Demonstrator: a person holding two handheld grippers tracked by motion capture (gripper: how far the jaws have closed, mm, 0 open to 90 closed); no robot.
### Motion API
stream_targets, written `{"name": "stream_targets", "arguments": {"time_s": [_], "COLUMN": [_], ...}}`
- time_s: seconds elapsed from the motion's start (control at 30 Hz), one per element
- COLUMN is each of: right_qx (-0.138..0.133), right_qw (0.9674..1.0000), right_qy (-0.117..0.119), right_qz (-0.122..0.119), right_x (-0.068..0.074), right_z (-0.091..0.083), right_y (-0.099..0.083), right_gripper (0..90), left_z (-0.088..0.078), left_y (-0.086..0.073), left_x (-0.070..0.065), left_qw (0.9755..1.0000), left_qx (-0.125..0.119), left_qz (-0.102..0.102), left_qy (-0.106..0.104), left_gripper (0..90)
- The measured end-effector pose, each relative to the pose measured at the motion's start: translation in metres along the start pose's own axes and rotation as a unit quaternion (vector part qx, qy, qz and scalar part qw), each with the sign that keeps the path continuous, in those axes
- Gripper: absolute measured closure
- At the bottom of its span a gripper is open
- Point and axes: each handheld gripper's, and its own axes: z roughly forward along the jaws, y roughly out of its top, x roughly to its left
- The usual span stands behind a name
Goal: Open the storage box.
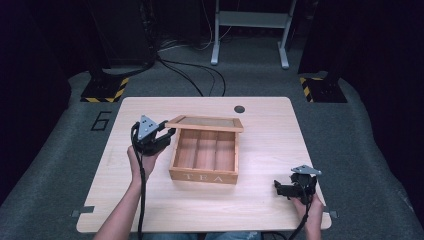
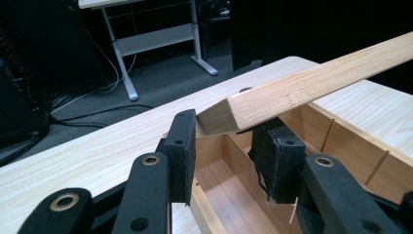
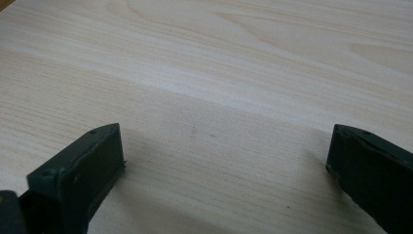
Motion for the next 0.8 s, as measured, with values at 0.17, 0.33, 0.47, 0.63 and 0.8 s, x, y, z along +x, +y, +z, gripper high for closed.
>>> {"name": "stream_targets", "arguments": {"time_s": [0.17,0.33,0.47,0.63,0.8], "right_qx": [-0.004,-0.004,-0.004,-0.003,-0.004], "right_qw": [1.0,1.0,1.0,1.0,1.0], "right_qy": [-0.004,-0.004,-0.004,-0.003,-0.003], "right_qz": [0.006,0.006,0.006,0.006,0.005], "right_x": [0.0006,0.0007,0.0007,0.0006,0.0005], "right_z": [0.0006,0.0006,0.0006,0.0005,0.0007], "right_y": [0.0003,0.0002,0.0002,0.0002,0.0003], "right_gripper": [0.0,0.0,0.0,0.0,0.0], "left_z": [0.005,0.0061,0.0067,0.007,0.0079], "left_y": [0.0025,0.0056,0.0072,0.008,0.01], "left_x": [0.0011,0.0011,0.0019,0.0026,0.0039], "left_qw": [1.0,0.9999,0.9999,0.9999,1.0], "left_qx": [-0.005,-0.005,-0.005,-0.005,-0.004], "left_qz": [0.002,0.011,0.011,0.009,0.007], "left_qy": [0.003,0.011,0.011,0.01,0.006], "left_gripper": [60.2,61.1,61.4,61.3,61.3]}}
